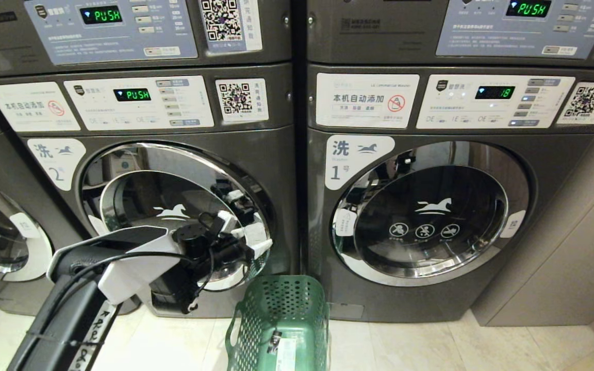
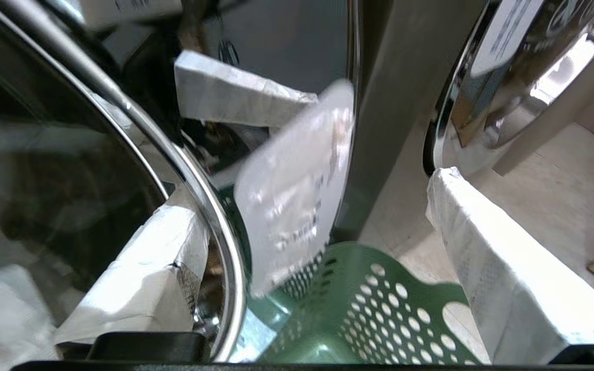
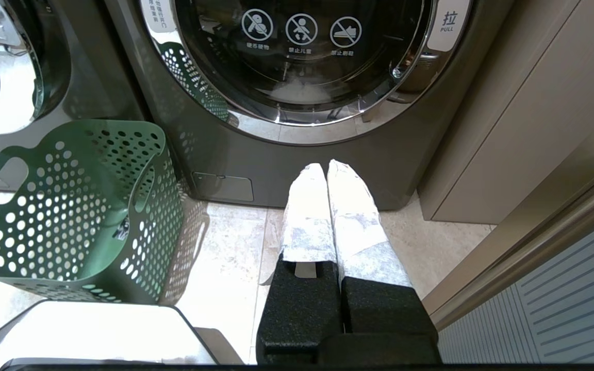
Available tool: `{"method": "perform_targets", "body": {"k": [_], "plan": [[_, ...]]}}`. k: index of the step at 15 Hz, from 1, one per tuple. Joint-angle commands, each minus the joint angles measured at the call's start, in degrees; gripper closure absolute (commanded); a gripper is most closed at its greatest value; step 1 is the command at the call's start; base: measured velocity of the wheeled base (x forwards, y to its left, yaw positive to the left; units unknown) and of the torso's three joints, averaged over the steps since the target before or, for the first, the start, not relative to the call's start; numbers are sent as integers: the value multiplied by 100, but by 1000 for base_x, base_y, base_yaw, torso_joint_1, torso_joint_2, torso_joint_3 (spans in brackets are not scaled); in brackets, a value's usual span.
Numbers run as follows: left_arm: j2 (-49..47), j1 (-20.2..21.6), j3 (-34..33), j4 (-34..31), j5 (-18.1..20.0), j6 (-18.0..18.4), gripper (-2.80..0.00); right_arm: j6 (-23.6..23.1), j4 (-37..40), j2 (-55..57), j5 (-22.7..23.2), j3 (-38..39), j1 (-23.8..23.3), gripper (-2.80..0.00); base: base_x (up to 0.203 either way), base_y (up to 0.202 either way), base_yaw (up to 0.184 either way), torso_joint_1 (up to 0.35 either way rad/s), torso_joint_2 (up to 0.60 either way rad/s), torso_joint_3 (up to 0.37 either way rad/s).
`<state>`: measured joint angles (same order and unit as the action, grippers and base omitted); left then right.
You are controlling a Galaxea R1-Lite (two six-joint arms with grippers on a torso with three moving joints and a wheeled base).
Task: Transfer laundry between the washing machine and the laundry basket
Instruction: Open the lid of the washing machine
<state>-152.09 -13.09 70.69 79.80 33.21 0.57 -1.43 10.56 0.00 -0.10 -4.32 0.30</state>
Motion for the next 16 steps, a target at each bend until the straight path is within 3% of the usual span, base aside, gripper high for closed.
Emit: {"method": "perform_targets", "body": {"k": [1,4,8,12,16], "plan": [[91,166,-83,72,-66,4,-280,-7,7,9,1,1,5,0,0,0,0,0,0,0],[57,363,-65,105,24,-277,-280,-7,7,9,1,1,5,0,0,0,0,0,0,0],[184,473,-333,188,-175,-235,-280,-7,7,9,1,1,4,0,0,0,0,0,0,0],[913,535,-1433,193,-851,-389,-280,-2,7,9,1,1,5,0,0,0,0,0,0,0],[2554,551,-3232,182,-1621,-721,-280,2,7,9,1,1,5,0,0,0,0,0,0,0]]}}
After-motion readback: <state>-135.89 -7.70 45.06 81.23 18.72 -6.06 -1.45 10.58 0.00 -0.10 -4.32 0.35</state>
